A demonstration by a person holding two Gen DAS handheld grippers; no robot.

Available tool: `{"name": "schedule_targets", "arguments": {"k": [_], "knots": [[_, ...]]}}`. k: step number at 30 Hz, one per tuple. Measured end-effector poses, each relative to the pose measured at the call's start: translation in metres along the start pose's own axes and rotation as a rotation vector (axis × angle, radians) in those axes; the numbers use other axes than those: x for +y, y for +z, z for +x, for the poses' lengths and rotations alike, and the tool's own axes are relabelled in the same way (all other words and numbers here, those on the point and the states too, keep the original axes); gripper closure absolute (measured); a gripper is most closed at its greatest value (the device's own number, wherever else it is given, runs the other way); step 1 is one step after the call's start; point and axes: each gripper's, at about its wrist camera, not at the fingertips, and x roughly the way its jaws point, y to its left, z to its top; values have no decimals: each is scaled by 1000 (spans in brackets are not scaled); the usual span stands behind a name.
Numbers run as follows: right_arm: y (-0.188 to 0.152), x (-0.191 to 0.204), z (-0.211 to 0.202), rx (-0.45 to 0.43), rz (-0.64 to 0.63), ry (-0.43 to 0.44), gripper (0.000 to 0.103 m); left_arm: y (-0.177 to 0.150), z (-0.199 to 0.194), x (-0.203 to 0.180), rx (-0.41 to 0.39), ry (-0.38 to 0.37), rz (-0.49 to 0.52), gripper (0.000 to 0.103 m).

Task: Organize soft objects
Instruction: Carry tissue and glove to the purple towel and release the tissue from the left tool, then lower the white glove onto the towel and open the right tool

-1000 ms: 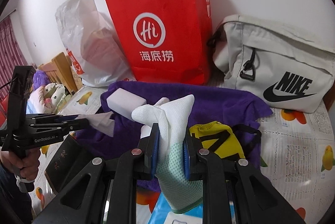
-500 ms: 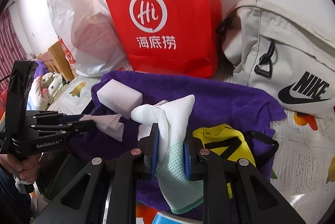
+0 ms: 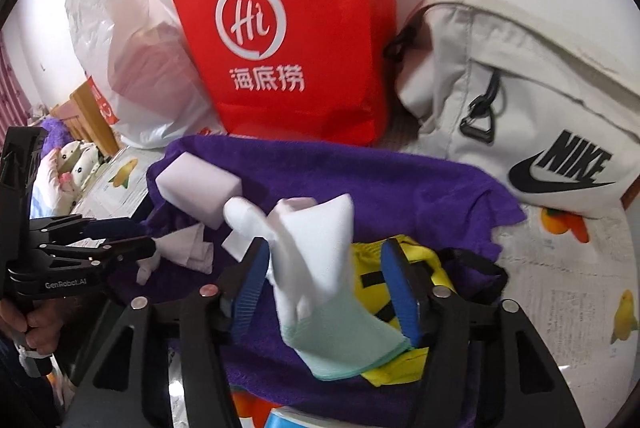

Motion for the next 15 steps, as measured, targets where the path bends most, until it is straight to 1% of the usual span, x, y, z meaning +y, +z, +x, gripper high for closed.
{"name": "schedule_targets", "arguments": {"k": [3,7,11,13,15], "knots": [[0,-1,-7,-1,6,-8,43,-3,-6,2,-5,2,-10,50],[-5,2,-27,-22,12,-11,43,-10,-22,3,-29,8,-20,50],[-16,14,-57,-63,2,-4,43,-20,-47,4,-73,10,-18,50],[-23,22,-69,-73,-9,2,42,-27,-60,4,-77,7,-17,50],[-32,30,-82,-81,-12,15,40,-35,-73,4,-85,-10,-23,50]]}}
